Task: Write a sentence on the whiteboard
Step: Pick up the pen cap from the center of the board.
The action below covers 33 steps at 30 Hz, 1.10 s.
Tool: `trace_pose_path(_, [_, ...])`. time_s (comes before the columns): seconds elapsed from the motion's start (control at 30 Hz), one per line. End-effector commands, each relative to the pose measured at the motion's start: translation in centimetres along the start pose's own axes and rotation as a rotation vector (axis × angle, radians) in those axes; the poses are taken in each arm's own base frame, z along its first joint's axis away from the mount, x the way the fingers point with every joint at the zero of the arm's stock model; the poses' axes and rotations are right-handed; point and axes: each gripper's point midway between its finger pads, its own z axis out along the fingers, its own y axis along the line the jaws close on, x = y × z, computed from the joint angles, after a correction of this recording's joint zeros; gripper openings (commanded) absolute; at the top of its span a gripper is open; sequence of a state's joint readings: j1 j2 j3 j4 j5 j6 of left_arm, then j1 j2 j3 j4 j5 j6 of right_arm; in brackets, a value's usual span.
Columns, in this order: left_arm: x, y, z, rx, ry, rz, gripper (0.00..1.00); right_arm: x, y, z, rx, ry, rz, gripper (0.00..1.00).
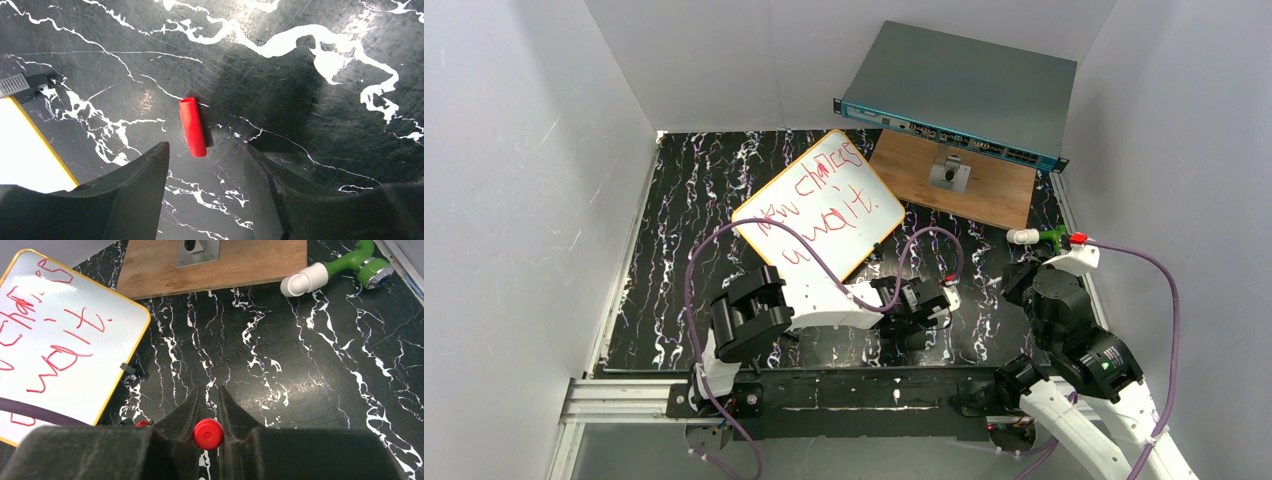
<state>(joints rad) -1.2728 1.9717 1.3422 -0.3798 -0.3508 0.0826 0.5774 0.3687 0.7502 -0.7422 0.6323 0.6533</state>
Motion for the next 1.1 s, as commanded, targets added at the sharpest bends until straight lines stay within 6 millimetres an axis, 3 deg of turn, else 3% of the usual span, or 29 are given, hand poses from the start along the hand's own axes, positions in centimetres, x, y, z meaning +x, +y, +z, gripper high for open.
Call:
trace_pose_path(0.0, [0.8, -0.2, 0.7, 0.034, 0.070, 0.034, 0.53, -2.3, 0.3, -0.6, 0.004, -0.056, -0.007, 0.01])
trace_pose_path(0.17, [0.8, -0.6, 1.2, 0.066, 0.068, 0.047, 0.52, -2.3, 0.4, -0.5, 0.003, -0.052, -0.006, 0.01])
trace_pose_path(0.3, [1.4, -0.8, 1.4, 0.097, 0.087, 0.034, 0.45, -2.7, 0.2, -0.6, 0.015, -0.066, -0.003, 0.01])
trace_pose_path(0.73, [5.2, 0.2, 2.0, 0.106, 0.177, 0.004, 0.47, -3.0, -0.1, -0.5, 0.037, -0.080, -0.002, 0.01])
trace_pose_path(1.07, [5.8, 0.2, 2.1, 0.241, 0.173, -0.061, 0.45, -3.1, 0.0, -0.3, 0.043, -0.080, -0.005, 0.01])
